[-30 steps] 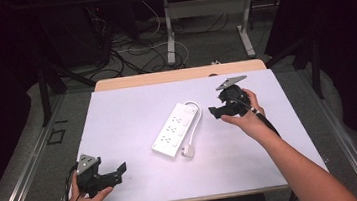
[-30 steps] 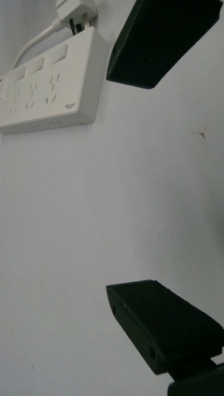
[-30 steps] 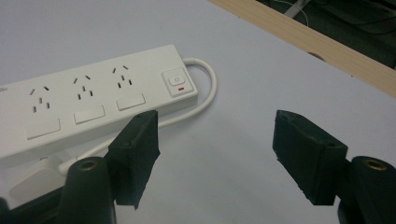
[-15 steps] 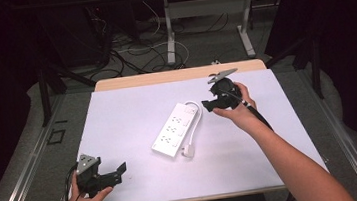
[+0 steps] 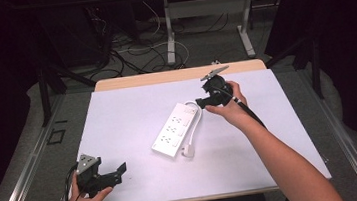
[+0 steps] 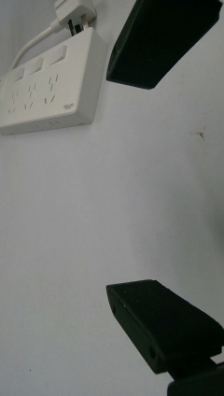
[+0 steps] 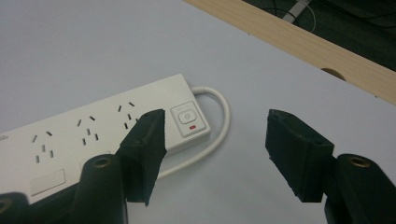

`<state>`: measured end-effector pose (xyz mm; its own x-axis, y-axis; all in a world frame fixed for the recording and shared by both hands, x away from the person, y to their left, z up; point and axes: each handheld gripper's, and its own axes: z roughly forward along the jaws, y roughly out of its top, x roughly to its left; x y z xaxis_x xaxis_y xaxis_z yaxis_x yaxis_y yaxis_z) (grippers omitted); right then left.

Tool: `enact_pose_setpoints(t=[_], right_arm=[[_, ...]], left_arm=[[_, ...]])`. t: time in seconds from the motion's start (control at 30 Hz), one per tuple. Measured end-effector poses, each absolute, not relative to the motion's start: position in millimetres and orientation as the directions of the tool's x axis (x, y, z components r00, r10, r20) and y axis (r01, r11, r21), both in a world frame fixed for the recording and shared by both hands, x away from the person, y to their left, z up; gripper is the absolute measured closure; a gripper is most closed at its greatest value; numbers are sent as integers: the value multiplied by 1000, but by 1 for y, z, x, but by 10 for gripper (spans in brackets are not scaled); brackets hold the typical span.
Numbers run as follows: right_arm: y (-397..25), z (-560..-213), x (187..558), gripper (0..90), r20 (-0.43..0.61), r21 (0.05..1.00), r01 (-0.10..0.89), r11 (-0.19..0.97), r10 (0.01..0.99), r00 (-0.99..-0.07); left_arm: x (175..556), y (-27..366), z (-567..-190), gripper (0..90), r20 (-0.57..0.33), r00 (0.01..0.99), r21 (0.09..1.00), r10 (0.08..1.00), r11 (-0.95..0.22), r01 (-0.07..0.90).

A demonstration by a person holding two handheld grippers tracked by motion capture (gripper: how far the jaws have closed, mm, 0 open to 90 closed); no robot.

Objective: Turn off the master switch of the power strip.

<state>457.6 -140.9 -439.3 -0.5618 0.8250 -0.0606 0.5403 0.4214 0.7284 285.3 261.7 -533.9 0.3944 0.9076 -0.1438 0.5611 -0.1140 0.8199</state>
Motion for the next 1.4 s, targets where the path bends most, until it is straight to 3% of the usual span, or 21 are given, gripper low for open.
enact_pose_setpoints(t=[0.57, 1.4], right_arm=[[-113, -455, 471, 558, -90, 691, 546, 474, 805, -586], [-99, -486, 499, 898, 4, 637, 661, 396, 856, -517]], left_arm=[[285, 260, -534, 18, -145, 402, 817, 904, -119, 564], [285, 262, -535, 22, -150, 398, 816, 905, -114, 567]])
